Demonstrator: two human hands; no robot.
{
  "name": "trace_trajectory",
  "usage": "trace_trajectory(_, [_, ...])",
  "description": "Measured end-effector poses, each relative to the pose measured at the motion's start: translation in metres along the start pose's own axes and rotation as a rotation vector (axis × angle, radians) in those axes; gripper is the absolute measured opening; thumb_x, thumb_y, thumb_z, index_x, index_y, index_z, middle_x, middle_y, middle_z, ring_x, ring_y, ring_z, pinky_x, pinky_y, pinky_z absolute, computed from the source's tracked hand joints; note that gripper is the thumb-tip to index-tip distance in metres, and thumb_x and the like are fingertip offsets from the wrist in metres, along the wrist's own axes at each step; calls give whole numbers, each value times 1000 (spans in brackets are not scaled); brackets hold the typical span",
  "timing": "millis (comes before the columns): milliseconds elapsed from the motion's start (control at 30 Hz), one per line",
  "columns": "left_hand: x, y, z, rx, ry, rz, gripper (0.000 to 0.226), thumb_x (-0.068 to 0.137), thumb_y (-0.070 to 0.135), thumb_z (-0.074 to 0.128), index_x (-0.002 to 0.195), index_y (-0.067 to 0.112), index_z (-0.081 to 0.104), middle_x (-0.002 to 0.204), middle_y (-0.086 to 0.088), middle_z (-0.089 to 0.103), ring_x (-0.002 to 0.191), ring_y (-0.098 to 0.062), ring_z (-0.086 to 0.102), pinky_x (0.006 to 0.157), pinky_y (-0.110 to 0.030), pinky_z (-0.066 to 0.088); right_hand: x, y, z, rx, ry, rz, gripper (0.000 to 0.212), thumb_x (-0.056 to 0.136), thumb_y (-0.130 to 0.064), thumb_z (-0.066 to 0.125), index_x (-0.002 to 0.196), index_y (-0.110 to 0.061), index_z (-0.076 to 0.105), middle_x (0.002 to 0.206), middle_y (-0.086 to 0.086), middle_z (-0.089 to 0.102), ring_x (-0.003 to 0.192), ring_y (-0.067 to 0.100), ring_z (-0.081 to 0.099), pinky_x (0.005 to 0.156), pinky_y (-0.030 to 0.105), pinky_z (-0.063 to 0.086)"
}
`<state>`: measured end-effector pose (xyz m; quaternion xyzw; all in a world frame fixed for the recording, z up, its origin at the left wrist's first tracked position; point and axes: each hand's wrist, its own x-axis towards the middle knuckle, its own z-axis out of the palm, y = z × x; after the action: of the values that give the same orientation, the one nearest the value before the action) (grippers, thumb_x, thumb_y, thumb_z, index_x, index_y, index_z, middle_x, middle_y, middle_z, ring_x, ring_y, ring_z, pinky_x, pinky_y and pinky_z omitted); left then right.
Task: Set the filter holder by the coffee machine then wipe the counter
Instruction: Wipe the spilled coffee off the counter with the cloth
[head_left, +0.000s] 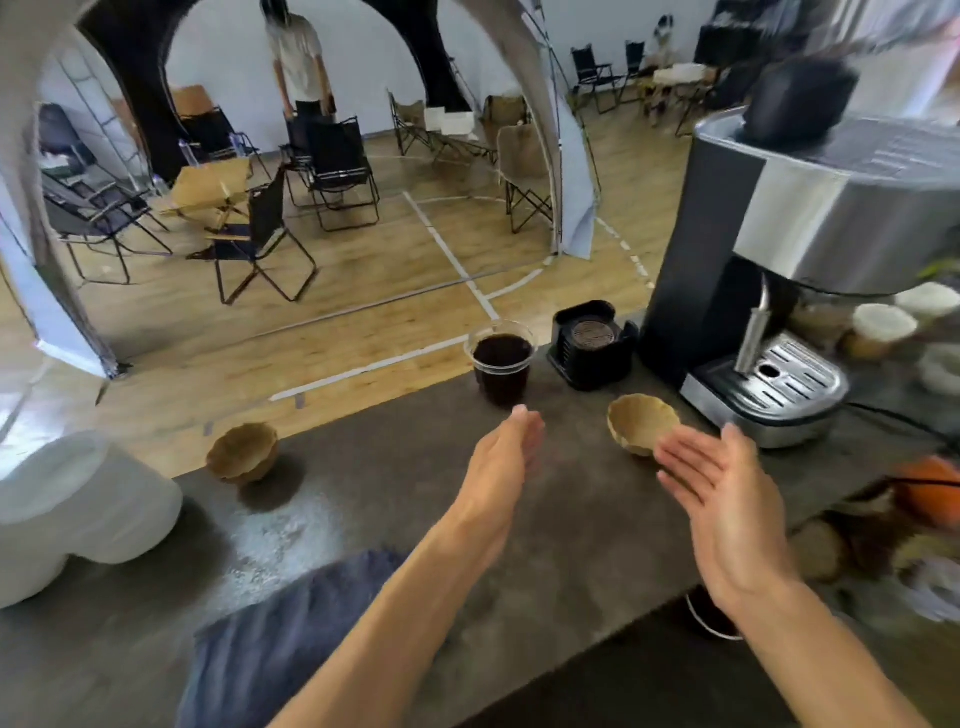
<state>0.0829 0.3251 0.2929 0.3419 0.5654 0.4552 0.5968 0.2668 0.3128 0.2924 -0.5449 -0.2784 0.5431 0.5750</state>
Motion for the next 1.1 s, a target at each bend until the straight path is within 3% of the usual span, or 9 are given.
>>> trace_trajectory(100, [21, -2, 38, -18, -93, -53, 55, 103, 45, 34, 146, 10, 42, 147, 0, 48, 134, -14, 46, 115, -31, 31, 23, -1, -20, -48, 80, -28, 48, 104, -44, 34, 131, -12, 57, 129, 4, 62, 121, 16, 58, 106, 36, 43])
trace_trajectory(233, [33, -9, 64, 74, -85, -22, 38, 100, 24, 44, 137, 17, 51, 136, 1, 57, 129, -13, 50, 114, -31, 34, 42, 5, -17, 30, -67, 91, 48, 105, -30, 39, 149, -12, 36, 152, 3, 41, 139, 18, 40, 114, 37, 33])
trace_trajectory(467, [6, -13, 23, 273, 73, 155, 50, 84, -12, 47, 124, 14, 61, 113, 2, 71, 106, -7, 65, 98, -27, 51, 10, 16, 11, -137, -298, 36, 55, 96, 9, 35, 139, -20, 49, 133, -3, 58, 125, 11, 54, 111, 34, 40])
trace_trajectory(567, [-8, -9, -24, 314, 189, 174, 49, 84, -11, 49, 122, 17, 62, 112, 5, 70, 105, -5, 64, 96, -24, 51, -2, 28, 48, -192, -429, 57, 60, 91, 13, 35, 137, -21, 53, 132, -7, 60, 123, 8, 56, 109, 32, 42])
trace_trajectory(667, [-13, -7, -76, 330, 311, 174, 49, 83, -10, 50, 122, 18, 63, 111, 6, 70, 105, -5, 65, 99, -30, 51, -11, 42, 102, -214, -525, 88, 64, 85, 19, 33, 117, -29, 62, 123, -8, 65, 116, 7, 60, 103, 28, 44])
trace_trajectory(800, [-13, 1, -131, 301, 452, 154, 53, 79, -10, 47, 122, 17, 62, 114, 4, 70, 110, -10, 63, 105, -39, 47, -16, 57, 171, -336, -670, 68, 66, 79, 19, 37, 127, -22, 59, 123, -2, 65, 121, 14, 56, 109, 35, 42])
trace_trajectory(867, [-12, 5, -148, 288, 479, 169, 56, 77, -11, 44, 123, 16, 62, 116, 2, 69, 112, -11, 61, 107, -40, 45, -17, 63, 199, -415, -718, 27, 67, 75, 16, 39, 119, -29, 62, 116, -7, 67, 116, 10, 57, 110, 37, 42])
trace_trajectory(1000, [-6, 8, -168, 251, 499, 195, 59, 73, -9, 41, 120, 20, 64, 115, 5, 70, 113, -9, 62, 108, -40, 44, -13, 70, 232, -467, -775, 0, 71, 72, 14, 41, 130, -21, 59, 120, -6, 66, 117, 9, 55, 111, 39, 41])
trace_trajectory(1100, [3, 3, -178, 237, 501, 185, 61, 68, -2, 42, 119, 25, 64, 113, 6, 71, 113, -10, 62, 107, -42, 45, -8, 74, 243, -462, -785, 4, 68, 71, 15, 40, 123, -24, 61, 120, -3, 66, 118, 12, 55, 110, 40, 42])
